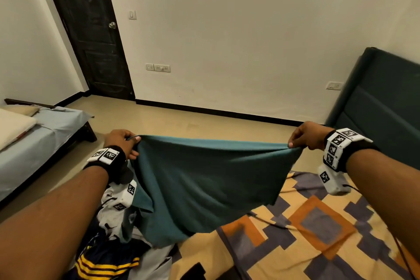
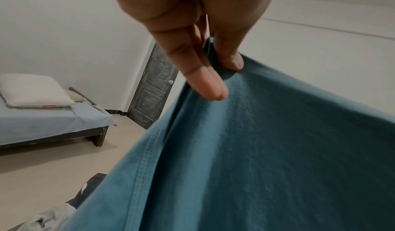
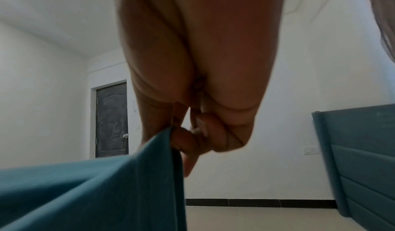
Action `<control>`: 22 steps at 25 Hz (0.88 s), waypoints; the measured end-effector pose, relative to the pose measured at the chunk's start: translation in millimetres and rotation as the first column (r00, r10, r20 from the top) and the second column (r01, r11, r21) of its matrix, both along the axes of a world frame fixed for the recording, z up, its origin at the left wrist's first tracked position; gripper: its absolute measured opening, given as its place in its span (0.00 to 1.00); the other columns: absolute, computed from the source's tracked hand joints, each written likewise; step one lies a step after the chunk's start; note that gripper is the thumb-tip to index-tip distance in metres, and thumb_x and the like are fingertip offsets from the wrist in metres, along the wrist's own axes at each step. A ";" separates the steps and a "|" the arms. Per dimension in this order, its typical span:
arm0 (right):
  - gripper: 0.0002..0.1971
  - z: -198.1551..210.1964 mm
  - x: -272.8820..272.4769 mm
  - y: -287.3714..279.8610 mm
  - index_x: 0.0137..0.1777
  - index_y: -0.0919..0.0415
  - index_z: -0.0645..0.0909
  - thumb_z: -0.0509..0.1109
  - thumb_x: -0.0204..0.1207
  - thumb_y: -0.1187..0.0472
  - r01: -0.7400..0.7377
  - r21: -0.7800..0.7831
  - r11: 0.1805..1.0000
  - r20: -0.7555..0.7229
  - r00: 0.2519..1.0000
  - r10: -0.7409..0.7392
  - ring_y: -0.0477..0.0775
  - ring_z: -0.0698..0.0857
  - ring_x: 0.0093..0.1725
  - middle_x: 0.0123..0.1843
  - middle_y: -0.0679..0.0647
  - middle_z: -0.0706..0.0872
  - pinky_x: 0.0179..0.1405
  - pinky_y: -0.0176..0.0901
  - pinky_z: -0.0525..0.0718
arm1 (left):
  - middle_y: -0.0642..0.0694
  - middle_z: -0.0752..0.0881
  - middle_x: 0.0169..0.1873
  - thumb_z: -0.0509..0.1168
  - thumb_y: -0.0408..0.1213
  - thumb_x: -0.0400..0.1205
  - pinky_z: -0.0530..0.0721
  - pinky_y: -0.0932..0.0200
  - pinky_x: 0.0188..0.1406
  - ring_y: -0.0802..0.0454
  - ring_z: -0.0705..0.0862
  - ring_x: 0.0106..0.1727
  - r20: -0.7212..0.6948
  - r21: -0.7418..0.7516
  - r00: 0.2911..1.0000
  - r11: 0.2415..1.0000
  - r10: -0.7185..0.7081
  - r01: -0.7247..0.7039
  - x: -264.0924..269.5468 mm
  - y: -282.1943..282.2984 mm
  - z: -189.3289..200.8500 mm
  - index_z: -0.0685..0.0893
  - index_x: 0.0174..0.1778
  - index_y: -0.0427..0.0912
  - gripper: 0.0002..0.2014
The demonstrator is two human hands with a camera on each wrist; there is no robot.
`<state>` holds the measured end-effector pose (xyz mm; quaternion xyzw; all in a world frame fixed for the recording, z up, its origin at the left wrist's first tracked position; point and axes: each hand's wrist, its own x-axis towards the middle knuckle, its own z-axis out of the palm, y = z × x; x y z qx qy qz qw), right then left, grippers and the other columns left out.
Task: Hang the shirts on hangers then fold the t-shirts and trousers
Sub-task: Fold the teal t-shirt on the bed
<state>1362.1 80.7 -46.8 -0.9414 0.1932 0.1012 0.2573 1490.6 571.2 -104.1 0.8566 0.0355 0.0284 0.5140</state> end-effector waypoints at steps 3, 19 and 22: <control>0.06 3.5 -5.4 -3.4 0.46 0.61 0.87 0.72 0.78 0.59 0.015 0.069 0.998 -0.056 0.998 -0.011 0.52 0.73 0.34 0.35 0.57 0.79 0.26 0.39 0.71 | 0.35 0.80 0.27 0.60 0.26 0.84 0.81 0.64 0.12 0.55 0.80 0.12 0.012 -0.081 0.999 0.996 -0.041 0.042 6.3 -2.3 1.2 0.79 0.51 0.32 0.03; 0.17 -19.3 -59.3 14.0 0.55 0.53 0.81 0.80 0.69 0.64 0.058 0.108 0.992 0.366 0.926 -0.094 0.52 0.85 0.48 0.48 0.53 0.85 0.50 0.47 0.85 | 0.35 0.84 0.36 0.62 0.30 0.84 0.87 0.63 0.26 0.54 0.87 0.23 0.136 -0.304 0.989 0.947 -0.066 0.105 24.4 -27.3 8.6 0.80 0.38 0.41 0.09; 0.15 -19.9 -71.8 18.0 0.46 0.52 0.80 0.80 0.67 0.69 0.089 -0.011 0.996 0.441 0.894 -0.075 0.53 0.82 0.44 0.42 0.51 0.83 0.44 0.45 0.79 | 0.33 0.86 0.37 0.64 0.29 0.83 0.88 0.60 0.25 0.49 0.88 0.24 0.158 -0.253 0.985 0.962 -0.064 0.104 22.0 -32.5 15.6 0.82 0.42 0.40 0.05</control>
